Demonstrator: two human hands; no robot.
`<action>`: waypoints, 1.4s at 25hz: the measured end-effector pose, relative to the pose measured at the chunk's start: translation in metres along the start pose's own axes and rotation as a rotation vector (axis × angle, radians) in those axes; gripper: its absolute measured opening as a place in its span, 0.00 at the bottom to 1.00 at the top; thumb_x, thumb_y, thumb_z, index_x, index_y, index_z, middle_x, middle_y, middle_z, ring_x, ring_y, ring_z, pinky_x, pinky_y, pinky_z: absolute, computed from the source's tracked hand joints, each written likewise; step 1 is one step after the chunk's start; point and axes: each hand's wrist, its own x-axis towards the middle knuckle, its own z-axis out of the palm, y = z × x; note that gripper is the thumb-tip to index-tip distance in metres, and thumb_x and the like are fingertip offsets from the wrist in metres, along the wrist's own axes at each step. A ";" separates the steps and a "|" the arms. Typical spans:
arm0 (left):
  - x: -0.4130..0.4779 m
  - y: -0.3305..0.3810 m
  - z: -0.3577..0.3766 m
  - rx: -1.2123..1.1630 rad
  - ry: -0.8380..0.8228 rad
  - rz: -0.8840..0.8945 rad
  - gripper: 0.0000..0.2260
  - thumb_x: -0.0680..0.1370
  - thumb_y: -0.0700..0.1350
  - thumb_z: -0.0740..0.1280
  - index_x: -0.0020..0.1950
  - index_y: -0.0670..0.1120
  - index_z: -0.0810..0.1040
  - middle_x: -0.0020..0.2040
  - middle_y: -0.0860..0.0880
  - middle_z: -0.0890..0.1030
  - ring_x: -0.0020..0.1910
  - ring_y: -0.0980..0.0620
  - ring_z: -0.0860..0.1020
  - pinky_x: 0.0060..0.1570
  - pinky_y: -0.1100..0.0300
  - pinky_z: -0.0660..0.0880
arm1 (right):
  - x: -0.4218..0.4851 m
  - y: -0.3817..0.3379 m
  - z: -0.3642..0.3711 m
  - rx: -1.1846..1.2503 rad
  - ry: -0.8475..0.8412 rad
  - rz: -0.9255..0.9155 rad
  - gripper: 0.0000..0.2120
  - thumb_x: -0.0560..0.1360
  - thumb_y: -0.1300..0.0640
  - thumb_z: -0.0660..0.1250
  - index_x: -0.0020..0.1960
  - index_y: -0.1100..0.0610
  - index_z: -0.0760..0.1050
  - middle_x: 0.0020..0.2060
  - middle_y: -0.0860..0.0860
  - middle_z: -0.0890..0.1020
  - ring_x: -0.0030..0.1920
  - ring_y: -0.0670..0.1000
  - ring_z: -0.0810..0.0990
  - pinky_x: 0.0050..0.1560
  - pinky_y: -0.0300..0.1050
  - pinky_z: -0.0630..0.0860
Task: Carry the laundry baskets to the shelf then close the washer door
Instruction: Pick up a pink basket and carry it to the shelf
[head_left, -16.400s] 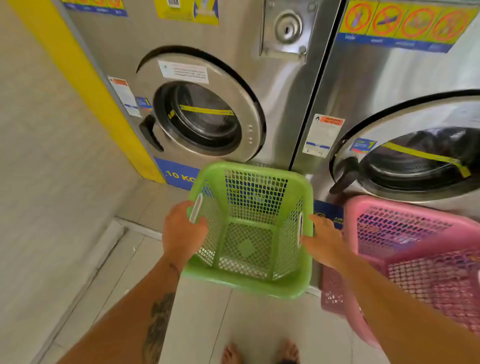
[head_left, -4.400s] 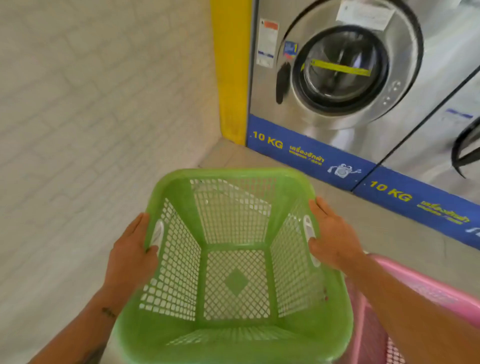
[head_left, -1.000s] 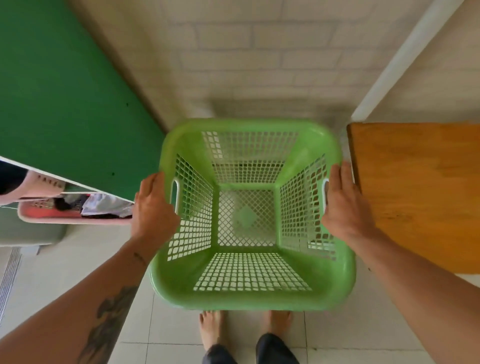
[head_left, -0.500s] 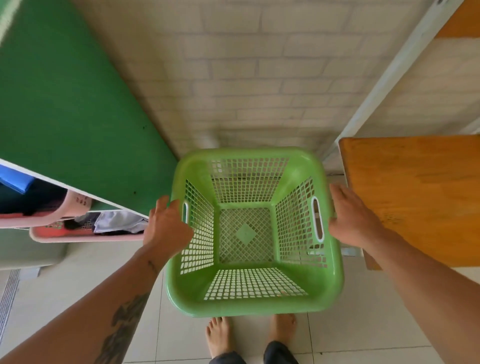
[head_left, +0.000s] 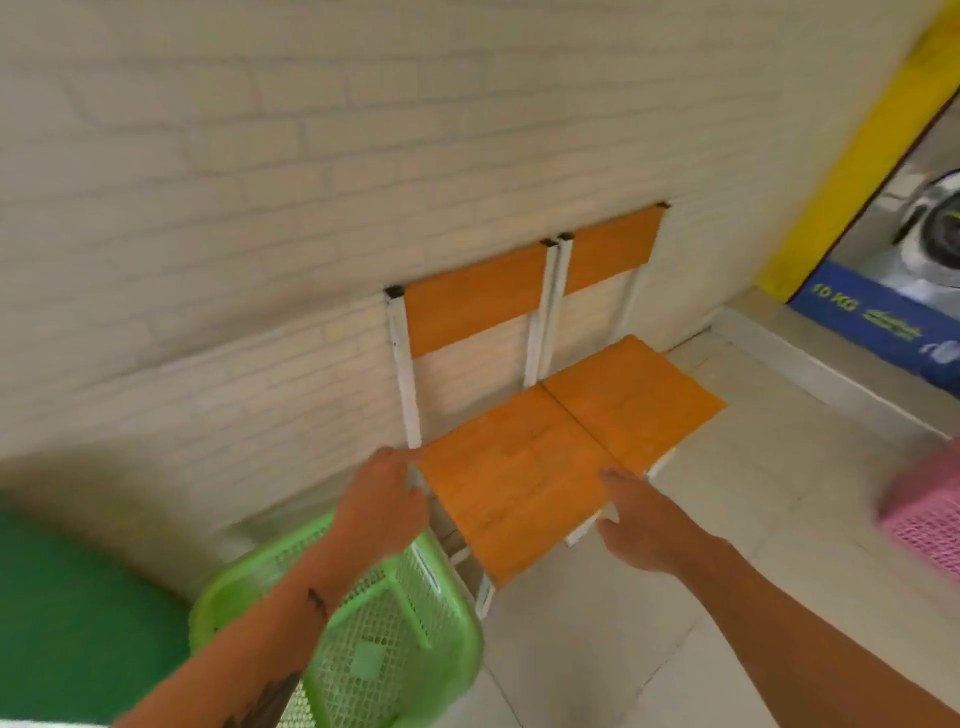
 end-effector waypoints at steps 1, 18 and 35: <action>0.004 0.032 0.004 0.006 -0.022 0.053 0.21 0.76 0.40 0.61 0.69 0.48 0.73 0.69 0.48 0.72 0.60 0.44 0.77 0.57 0.55 0.74 | -0.017 0.018 -0.021 0.035 0.049 0.039 0.30 0.79 0.53 0.59 0.78 0.55 0.54 0.79 0.50 0.56 0.78 0.52 0.56 0.74 0.49 0.59; -0.042 0.543 0.265 0.029 -0.333 0.730 0.18 0.78 0.41 0.64 0.68 0.47 0.75 0.67 0.48 0.75 0.65 0.49 0.74 0.65 0.60 0.68 | -0.240 0.458 -0.215 0.262 0.418 0.537 0.23 0.73 0.58 0.63 0.68 0.55 0.67 0.66 0.55 0.73 0.62 0.58 0.74 0.55 0.46 0.74; 0.119 0.910 0.527 -0.018 -0.565 0.998 0.15 0.75 0.36 0.62 0.58 0.46 0.81 0.55 0.49 0.82 0.52 0.51 0.79 0.54 0.58 0.74 | -0.196 0.741 -0.366 0.350 0.656 0.849 0.22 0.77 0.68 0.59 0.70 0.59 0.68 0.66 0.60 0.75 0.64 0.59 0.74 0.66 0.52 0.71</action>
